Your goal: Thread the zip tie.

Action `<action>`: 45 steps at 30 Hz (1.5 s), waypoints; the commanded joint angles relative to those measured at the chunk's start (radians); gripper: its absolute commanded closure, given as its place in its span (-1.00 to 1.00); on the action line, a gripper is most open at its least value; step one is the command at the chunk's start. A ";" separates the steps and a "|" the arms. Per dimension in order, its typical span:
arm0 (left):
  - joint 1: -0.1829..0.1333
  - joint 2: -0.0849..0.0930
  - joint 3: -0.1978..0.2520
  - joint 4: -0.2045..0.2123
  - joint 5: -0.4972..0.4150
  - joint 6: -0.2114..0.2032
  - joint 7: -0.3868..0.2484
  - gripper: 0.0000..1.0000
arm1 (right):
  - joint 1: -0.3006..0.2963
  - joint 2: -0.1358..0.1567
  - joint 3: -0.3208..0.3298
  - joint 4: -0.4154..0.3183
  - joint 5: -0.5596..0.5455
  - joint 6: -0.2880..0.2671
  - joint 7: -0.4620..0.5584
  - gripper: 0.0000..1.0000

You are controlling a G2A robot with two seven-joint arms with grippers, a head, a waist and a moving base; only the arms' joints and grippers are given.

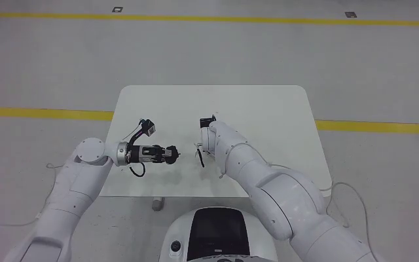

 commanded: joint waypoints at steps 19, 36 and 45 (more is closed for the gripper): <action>0.000 0.000 0.000 0.000 0.000 0.000 0.000 1.00 | -0.029 0.000 0.049 -0.048 -0.139 0.000 -0.018 0.54; 0.000 0.000 0.000 0.000 0.000 0.000 0.000 1.00 | -0.054 -0.003 0.092 -0.083 -0.228 0.000 0.025 0.96; 0.000 0.000 0.000 0.000 0.000 0.000 0.000 1.00 | -0.056 -0.001 0.093 -0.086 -0.226 0.000 0.019 1.00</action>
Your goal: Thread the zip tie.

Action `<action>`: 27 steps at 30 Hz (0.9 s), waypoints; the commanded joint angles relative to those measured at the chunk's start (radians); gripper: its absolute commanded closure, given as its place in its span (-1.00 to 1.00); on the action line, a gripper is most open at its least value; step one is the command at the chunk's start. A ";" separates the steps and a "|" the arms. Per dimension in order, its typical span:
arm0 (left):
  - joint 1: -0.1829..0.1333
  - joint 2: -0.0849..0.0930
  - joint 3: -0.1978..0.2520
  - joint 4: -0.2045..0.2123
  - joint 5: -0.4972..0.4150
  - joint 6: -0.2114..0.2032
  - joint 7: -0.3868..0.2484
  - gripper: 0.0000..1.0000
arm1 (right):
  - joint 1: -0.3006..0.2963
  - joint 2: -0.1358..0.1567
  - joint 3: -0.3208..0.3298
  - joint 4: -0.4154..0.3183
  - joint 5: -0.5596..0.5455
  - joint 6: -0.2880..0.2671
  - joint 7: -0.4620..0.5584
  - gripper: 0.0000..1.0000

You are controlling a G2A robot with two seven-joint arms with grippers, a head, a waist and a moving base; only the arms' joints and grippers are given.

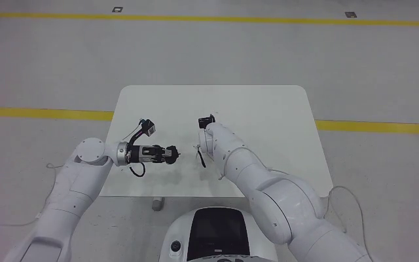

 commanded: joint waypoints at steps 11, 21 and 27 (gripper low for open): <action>0.000 0.000 0.000 0.000 0.000 0.000 0.000 1.00 | 0.000 0.001 0.003 -0.001 -0.008 0.000 -0.003 0.60; 0.000 0.000 0.000 0.000 0.000 0.000 0.000 1.00 | -0.005 0.002 0.003 -0.001 -0.016 0.000 0.007 0.62; 0.000 0.000 0.000 0.000 0.000 0.000 0.000 1.00 | -0.007 0.001 -0.002 -0.004 -0.020 0.000 0.009 0.96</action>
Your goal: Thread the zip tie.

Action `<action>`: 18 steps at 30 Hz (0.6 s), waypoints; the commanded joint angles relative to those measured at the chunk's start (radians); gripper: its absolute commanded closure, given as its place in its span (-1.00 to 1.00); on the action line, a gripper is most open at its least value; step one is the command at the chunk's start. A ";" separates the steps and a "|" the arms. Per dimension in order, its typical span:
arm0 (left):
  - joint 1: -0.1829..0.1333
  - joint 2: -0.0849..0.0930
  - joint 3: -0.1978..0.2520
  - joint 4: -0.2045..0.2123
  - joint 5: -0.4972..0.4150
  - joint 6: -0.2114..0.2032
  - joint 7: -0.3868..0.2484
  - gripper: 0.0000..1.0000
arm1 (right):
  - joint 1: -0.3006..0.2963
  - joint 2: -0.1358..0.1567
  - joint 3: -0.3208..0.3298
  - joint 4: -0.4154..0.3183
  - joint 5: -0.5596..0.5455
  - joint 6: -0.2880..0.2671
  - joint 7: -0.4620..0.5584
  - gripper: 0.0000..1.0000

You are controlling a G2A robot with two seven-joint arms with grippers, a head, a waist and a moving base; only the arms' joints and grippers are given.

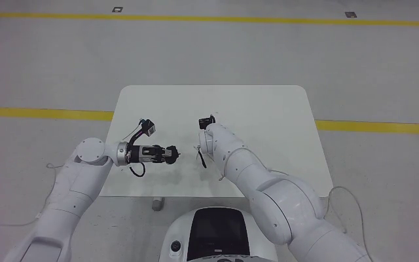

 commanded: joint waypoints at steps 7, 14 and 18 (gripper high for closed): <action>0.000 0.000 0.000 0.000 0.000 0.000 0.000 1.00 | -0.001 -0.001 -0.004 -0.001 -0.003 0.000 0.003 1.00; 0.000 0.000 0.000 0.000 0.000 0.000 0.000 1.00 | -0.001 -0.001 -0.004 -0.007 0.004 0.000 -0.011 1.00; 0.000 0.000 0.000 0.000 0.000 0.000 0.000 1.00 | -0.001 -0.001 -0.004 -0.008 0.002 0.000 -0.023 0.82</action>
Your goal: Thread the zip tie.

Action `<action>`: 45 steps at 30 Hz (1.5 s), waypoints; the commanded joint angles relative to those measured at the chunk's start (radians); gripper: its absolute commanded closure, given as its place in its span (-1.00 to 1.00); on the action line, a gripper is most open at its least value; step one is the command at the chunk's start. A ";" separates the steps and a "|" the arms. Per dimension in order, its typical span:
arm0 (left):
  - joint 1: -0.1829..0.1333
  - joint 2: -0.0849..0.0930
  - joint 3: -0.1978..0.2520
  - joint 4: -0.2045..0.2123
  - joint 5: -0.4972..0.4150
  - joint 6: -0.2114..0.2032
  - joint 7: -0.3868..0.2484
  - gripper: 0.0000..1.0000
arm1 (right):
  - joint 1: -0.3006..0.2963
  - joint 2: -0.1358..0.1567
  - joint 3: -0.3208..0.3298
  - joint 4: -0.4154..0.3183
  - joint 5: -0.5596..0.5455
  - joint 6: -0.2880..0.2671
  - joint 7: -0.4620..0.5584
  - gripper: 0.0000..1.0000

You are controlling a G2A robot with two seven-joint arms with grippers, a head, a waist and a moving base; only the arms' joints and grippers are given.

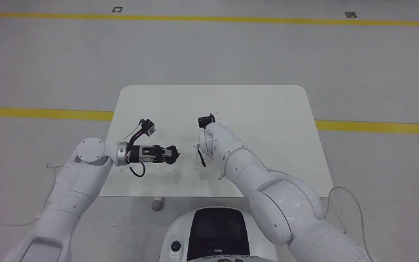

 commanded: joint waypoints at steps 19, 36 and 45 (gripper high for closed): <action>0.000 0.000 0.000 0.000 0.000 0.000 0.000 1.00 | -0.015 0.002 -0.037 -0.008 -0.055 0.000 0.021 0.48; 0.000 0.000 0.000 0.000 0.000 0.000 0.000 1.00 | -0.029 0.000 -0.048 -0.026 -0.055 0.000 0.036 1.00; 0.000 0.000 0.000 0.000 0.000 0.000 0.000 1.00 | -0.029 0.000 -0.038 -0.032 -0.055 0.000 0.031 1.00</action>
